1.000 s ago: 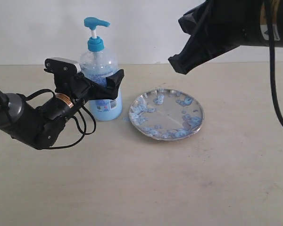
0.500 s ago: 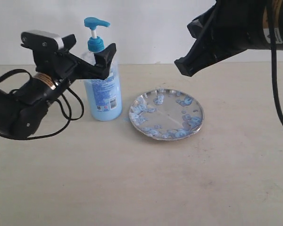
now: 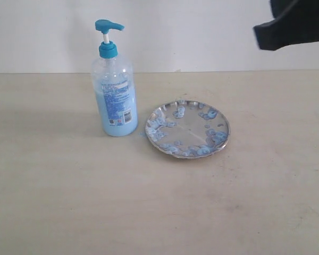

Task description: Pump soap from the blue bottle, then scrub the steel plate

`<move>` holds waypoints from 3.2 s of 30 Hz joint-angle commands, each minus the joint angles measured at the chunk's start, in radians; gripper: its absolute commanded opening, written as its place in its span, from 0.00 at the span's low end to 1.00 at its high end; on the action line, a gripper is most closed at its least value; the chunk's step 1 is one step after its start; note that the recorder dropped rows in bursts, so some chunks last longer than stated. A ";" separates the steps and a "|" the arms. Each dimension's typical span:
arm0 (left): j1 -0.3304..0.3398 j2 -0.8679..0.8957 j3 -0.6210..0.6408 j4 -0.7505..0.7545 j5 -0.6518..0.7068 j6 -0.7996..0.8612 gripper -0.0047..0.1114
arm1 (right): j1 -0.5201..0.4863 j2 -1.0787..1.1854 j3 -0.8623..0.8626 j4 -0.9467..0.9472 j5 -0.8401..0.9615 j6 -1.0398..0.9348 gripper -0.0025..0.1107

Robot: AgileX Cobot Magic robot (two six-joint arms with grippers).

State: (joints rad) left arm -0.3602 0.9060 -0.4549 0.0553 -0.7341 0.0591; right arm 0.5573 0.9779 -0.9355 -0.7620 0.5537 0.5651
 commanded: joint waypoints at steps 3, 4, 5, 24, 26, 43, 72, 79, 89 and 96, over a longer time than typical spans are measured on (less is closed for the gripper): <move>0.001 -0.386 0.158 -0.024 0.828 -0.181 0.08 | -0.001 -0.098 0.007 0.159 0.142 -0.055 0.02; 0.001 -0.443 0.207 -0.024 0.788 -0.192 0.08 | -0.001 -0.110 0.007 0.174 0.129 -0.071 0.02; 0.001 -0.487 0.249 -0.024 0.734 -0.200 0.08 | -0.001 -0.120 0.007 0.179 0.117 -0.078 0.02; 0.001 -0.812 0.455 -0.037 0.728 -0.234 0.08 | -0.003 -0.095 0.007 -0.007 -0.221 -0.260 0.02; 0.001 -0.812 0.455 -0.037 0.728 -0.234 0.08 | -0.031 0.001 0.005 -0.206 -0.400 -0.186 0.02; 0.562 -0.906 0.455 -0.037 0.714 -0.232 0.08 | -0.269 0.946 -0.473 0.449 -0.062 -0.344 0.02; 0.699 -0.906 0.455 -0.037 0.713 -0.232 0.08 | -0.279 1.329 -0.977 0.616 0.551 -0.835 0.02; 0.699 -0.906 0.455 -0.037 0.713 -0.232 0.08 | -0.253 1.326 -0.986 0.709 0.545 -0.577 0.02; 0.638 -0.906 0.455 -0.037 0.711 -0.232 0.08 | -0.248 1.327 -0.942 0.321 0.366 -0.126 0.02; 0.586 -0.906 0.455 -0.037 0.711 -0.232 0.08 | -0.198 1.298 -0.942 0.654 0.636 -0.620 0.02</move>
State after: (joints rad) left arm 0.2435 0.0040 -0.0029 0.0229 -0.0140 -0.1676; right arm 0.3457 2.3029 -1.8741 -0.1439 1.0546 0.0693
